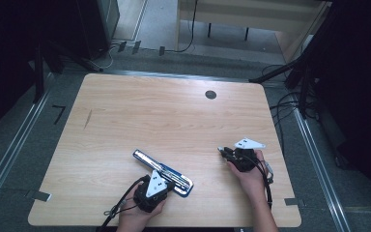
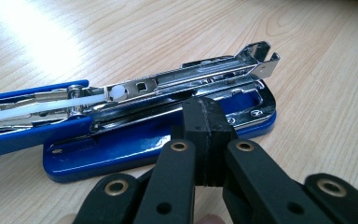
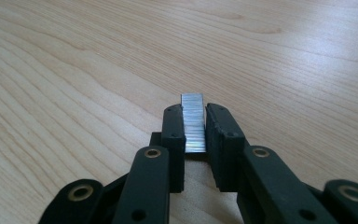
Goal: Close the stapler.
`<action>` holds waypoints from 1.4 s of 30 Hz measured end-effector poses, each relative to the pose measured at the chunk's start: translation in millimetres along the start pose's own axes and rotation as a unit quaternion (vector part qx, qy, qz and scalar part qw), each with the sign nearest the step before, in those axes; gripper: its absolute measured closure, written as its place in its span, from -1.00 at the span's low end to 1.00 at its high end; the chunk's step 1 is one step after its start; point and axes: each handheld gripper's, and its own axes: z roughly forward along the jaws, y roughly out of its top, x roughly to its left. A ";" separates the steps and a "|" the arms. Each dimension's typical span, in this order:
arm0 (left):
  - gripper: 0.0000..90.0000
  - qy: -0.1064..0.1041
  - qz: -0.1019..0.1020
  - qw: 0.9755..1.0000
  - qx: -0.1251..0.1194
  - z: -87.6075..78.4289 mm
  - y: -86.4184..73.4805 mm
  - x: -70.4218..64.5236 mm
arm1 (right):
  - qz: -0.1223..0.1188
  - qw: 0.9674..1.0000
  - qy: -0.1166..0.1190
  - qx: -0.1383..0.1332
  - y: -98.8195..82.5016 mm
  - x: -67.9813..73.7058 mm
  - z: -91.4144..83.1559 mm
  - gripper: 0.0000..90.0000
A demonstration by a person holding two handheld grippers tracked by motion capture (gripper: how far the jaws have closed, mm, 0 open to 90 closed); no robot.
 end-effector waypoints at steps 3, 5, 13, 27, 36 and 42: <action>1.00 0.000 0.000 1.000 0.000 0.0 0.0 0.0 | -0.007 1.000 -0.003 0.000 -0.2 0.9 -0.2 0.77; 1.00 0.000 -0.001 1.000 -0.001 0.1 0.0 0.0 | -0.007 1.000 -0.005 0.001 -0.1 0.9 -0.7 0.77; 1.00 -0.001 -0.001 1.000 -0.001 0.1 -0.1 0.1 | -0.012 1.000 0.008 -0.012 3.0 8.5 -10.6 0.77; 1.00 0.000 -0.001 1.000 -0.001 0.1 -0.1 0.0 | -0.039 0.998 0.053 -0.010 11.0 47.8 -26.8 0.77; 1.00 0.000 0.000 1.000 -0.001 0.1 -0.1 0.1 | -0.056 0.995 0.081 -0.018 18.0 74.3 -36.2 0.77; 1.00 0.000 0.001 1.000 0.000 0.0 0.0 0.1 | -0.062 0.993 0.095 -0.018 19.6 86.6 -38.9 0.77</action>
